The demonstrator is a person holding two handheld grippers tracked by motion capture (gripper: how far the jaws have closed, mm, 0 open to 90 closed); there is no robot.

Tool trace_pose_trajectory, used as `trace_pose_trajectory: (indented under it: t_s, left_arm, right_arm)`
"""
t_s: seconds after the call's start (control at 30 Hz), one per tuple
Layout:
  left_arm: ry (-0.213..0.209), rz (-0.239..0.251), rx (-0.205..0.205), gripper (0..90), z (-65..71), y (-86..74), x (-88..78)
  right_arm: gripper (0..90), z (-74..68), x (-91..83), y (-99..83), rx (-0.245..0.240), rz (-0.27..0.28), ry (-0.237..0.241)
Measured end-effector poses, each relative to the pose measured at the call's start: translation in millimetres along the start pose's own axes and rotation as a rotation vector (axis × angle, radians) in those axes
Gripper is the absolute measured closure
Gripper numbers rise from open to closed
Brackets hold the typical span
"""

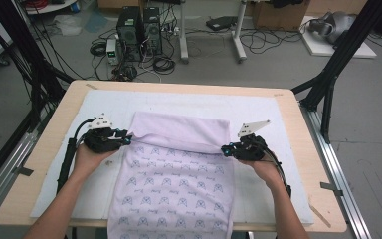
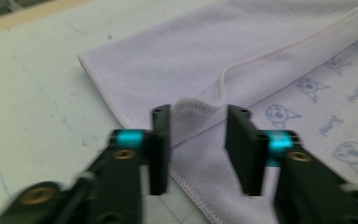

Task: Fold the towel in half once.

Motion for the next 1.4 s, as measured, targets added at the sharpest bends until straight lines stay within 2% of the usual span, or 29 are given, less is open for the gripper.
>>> trace_pose_trajectory:
  t_s: [0.07,0.13,0.2,0.27,0.3,0.4,0.47,0.53,0.63,0.7,0.73,0.77,0.83,0.93,1.07,1.17,1.27,1.37,1.4]
  left_arm:
    - [0.002,-0.06,0.005,45.2,0.2,-4.6,10.4]
    - [0.023,-0.065,0.013,41.8,-1.3,-2.6,16.3]
    - [0.039,-0.054,0.002,39.2,-3.5,2.1,19.8]
    - [0.06,-0.04,0.0,40.9,-6.6,5.2,21.3]
    - [0.07,-0.05,-0.011,41.8,-8.7,5.7,21.9]
    - [0.074,-0.027,-0.023,42.4,-11.1,9.5,19.0]
    - [0.053,-0.011,-0.028,43.4,-11.0,11.8,16.4]
    - [0.051,-0.009,-0.036,45.2,-11.3,11.9,17.5]
    - [0.043,-0.029,-0.014,45.8,-9.6,9.4,23.7]
    - [0.015,-0.058,0.003,50.9,-5.6,7.6,29.2]
    - [0.001,-0.069,0.017,58.3,-3.0,7.5,30.8]
    - [-0.01,-0.067,0.036,69.6,-0.3,8.1,31.1]
    - [-0.023,-0.063,0.041,81.7,3.4,9.1,29.6]
    - [-0.039,-0.074,0.044,84.7,6.2,8.5,18.2]
    - [-0.044,-0.02,0.064,84.9,15.1,11.5,-11.9]
    - [-0.057,0.01,0.089,85.1,28.4,6.2,-37.6]
    - [-0.074,0.025,0.12,85.2,50.8,-8.6,-64.3]
    - [-0.11,0.033,0.125,85.2,73.7,-28.9,-84.1]
    - [-0.12,0.029,0.125,85.2,81.8,-37.3,-90.5]
  right_arm:
    - [84.2,1.7,2.1,-2.0,0.007,-0.007,0.001]
    - [84.1,4.5,3.3,-2.5,0.013,-0.003,0.0]
    - [83.9,6.5,5.4,-3.8,0.022,-0.005,0.001]
    - [83.8,7.5,7.2,-5.0,0.028,-0.007,0.003]
    - [83.7,8.1,8.1,-5.4,0.028,-0.009,0.002]
    - [83.6,9.2,8.7,-5.7,0.03,-0.009,0.001]
    - [83.6,9.5,8.2,-5.0,0.03,-0.002,0.002]
    - [83.6,9.5,8.3,-4.7,0.031,0.0,0.002]
    - [83.5,8.9,9.8,-4.2,0.031,0.0,0.006]
    - [83.6,9.0,10.6,-4.6,0.034,-0.003,0.008]
    - [83.5,9.7,10.8,-4.9,0.035,-0.002,0.008]
    - [83.5,10.4,10.8,-5.0,0.039,0.001,0.006]
    - [83.6,10.9,9.5,-4.9,0.044,0.005,0.006]
    - [84.1,8.9,5.4,-1.9,0.042,0.022,0.007]
    - [84.4,-0.3,-7.7,6.8,0.019,0.064,0.007]
    - [84.7,-12.0,-23.8,14.9,-0.012,0.103,0.003]
    - [84.7,-30.6,-42.0,20.8,-0.054,0.135,0.003]
    - [85.2,-58.5,-59.3,17.1,-0.086,0.165,0.034]
    - [85.2,-69.8,-63.7,13.2,-0.095,0.171,0.061]
Point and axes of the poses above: each handheld gripper's, and its own axes: x roughly forward along the jaws, y roughly out of its top, z roughly to its right, the point moved 9 cm from there along x, roughly forward along the jaws, and after that the axes turned 7 degrees about -x, right-handed, at the moved point
